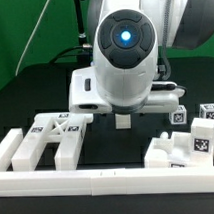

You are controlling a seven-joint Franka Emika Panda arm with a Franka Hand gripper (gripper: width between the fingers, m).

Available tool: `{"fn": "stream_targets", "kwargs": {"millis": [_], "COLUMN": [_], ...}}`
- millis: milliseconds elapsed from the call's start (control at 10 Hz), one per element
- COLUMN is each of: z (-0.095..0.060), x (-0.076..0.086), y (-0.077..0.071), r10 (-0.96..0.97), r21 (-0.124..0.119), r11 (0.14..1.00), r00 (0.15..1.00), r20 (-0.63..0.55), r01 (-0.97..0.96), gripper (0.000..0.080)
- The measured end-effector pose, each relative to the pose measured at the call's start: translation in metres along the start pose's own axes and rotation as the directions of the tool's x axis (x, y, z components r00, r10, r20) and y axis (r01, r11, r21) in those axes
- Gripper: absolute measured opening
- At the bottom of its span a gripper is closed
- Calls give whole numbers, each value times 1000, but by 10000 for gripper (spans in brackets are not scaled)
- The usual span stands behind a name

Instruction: Assemble chair

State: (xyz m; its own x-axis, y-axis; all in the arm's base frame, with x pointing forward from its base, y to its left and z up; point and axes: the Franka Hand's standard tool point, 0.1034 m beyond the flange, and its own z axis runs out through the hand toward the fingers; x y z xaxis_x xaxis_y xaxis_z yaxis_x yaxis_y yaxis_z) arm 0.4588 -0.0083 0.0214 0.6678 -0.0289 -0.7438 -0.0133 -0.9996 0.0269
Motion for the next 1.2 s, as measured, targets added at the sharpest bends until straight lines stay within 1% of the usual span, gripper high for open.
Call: {"fn": "stream_targets", "kwargs": {"millis": [200,400,500,600,700,800,900,1200], "z": [19,23,23,23,23,23,24,24], "x": [-6,-8,-7,-7,-7,-7,-7,-7], "y": [-5,-8,-7,-7,-7,-7,-7,-7], "r10": [5,-1,0,0,1,1,1,1], "r21": [1,-7,-7,-7,-6,-6,-6,-6], "r11": [1000,1000,1000,1000,1000,1000,1000,1000], "r00": [999,996,996,996,996,996,996,996], "r20": [47,93,88,88,89,89,89,89], "r01": [-5,1,1,0,0,0,0,-1], "gripper": [649,649,649,537,383,383,284,284]}}
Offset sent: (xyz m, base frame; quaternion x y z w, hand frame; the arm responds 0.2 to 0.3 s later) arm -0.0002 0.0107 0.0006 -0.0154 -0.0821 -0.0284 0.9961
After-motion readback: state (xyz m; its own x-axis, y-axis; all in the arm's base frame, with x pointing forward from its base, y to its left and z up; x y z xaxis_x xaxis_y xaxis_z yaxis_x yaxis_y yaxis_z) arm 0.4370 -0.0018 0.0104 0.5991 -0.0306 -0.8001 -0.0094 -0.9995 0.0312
